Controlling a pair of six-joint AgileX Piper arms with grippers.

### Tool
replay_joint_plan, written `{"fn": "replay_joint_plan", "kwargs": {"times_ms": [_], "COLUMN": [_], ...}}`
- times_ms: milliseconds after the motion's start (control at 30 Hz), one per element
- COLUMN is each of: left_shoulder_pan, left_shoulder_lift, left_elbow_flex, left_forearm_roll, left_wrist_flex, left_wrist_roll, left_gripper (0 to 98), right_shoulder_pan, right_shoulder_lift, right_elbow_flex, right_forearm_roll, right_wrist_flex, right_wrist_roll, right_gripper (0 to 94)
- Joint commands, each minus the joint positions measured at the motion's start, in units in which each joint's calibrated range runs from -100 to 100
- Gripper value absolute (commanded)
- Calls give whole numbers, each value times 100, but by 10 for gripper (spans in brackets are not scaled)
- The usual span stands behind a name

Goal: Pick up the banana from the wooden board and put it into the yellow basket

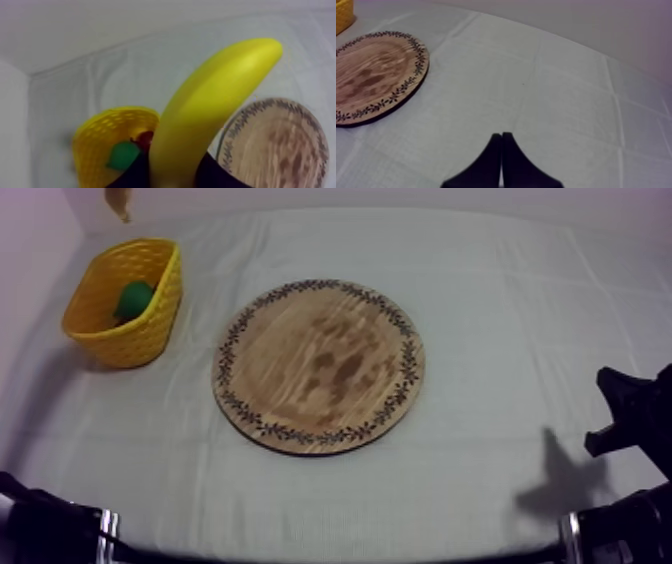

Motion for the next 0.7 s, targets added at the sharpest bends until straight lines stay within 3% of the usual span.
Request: {"fn": "replay_joint_plan", "kwargs": {"times_ms": [0,233,667], "left_shoulder_pan": [-102,-423,-799], "left_shoulder_lift": [177,768,1775], "left_elbow_flex": [-123,-453,-117], "left_forearm_roll": [-68,-181,-204], "left_wrist_flex": [-39,-184,-644], "left_wrist_roll": [99,250,189], "left_gripper": [287,279,268], "right_shoulder_pan": [0,0,0], "right_shoulder_lift": [0,0,0], "right_elbow_flex": [-3,-3,-3], "right_forearm_roll": [0,0,0], "right_wrist_flex": [0,0,0], "right_wrist_roll": [1,1,1], "right_gripper": [3,3,3]}}
